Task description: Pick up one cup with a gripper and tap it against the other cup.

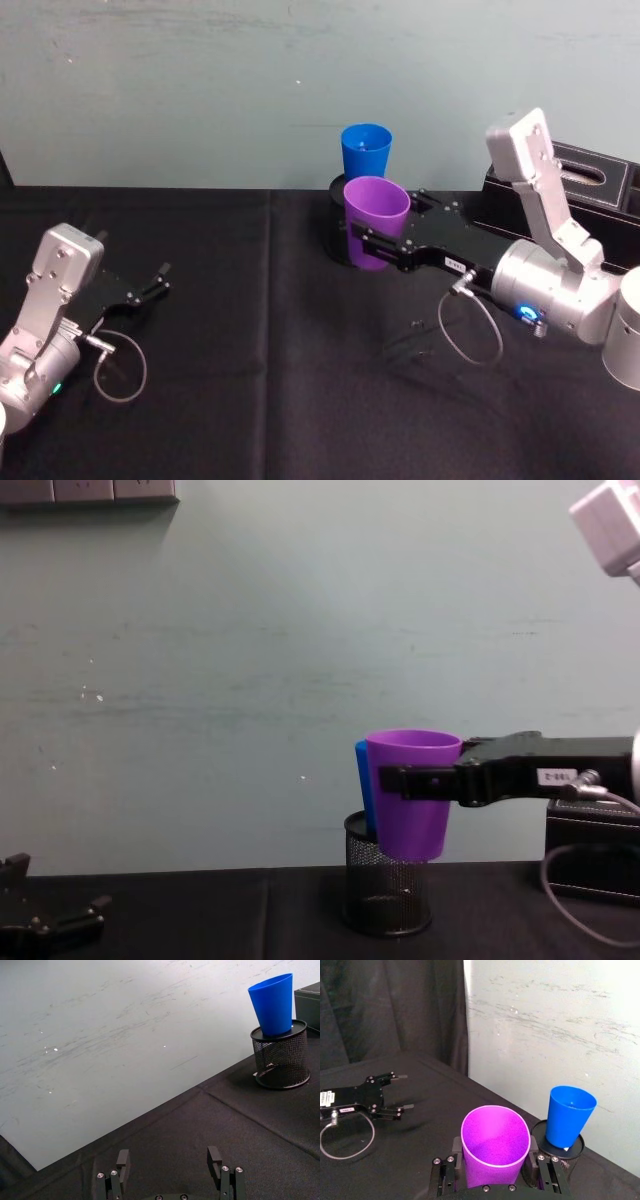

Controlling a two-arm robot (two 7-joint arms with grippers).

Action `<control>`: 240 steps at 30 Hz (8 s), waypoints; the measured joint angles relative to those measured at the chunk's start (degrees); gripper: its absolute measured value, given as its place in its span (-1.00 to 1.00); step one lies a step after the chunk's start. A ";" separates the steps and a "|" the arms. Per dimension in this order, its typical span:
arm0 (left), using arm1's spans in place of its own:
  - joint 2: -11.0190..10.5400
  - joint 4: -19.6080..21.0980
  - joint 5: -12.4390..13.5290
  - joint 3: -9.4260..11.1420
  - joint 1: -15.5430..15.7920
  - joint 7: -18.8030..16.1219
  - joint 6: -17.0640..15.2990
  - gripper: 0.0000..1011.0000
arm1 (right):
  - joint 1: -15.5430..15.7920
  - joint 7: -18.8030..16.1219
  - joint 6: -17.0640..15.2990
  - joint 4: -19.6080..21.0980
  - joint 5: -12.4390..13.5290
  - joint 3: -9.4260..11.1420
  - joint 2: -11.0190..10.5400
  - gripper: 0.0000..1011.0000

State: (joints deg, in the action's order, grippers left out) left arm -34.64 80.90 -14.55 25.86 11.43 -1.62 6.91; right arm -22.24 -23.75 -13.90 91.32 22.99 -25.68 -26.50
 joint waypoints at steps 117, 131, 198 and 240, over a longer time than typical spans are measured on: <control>0.00 0.00 0.00 0.00 0.00 0.00 0.00 1.00 | -14.87 2.09 4.50 -25.92 -8.88 1.28 14.70 0.46; 0.00 0.00 0.00 0.00 0.00 0.00 0.00 1.00 | -14.86 2.10 4.50 -25.92 -8.88 1.28 14.70 0.46; 0.00 0.00 0.00 0.00 0.00 0.00 0.00 1.00 | -1.72 -8.36 -5.16 -2.30 1.80 0.41 -1.77 0.46; 0.00 0.00 0.00 0.00 0.00 0.00 0.00 1.00 | 0.29 -7.70 -0.60 0.91 2.90 -1.82 -5.29 0.46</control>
State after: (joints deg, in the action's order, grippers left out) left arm -34.65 80.90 -14.55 25.86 11.43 -1.62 6.91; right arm -21.95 -31.45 -14.50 92.23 25.89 -27.50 -31.79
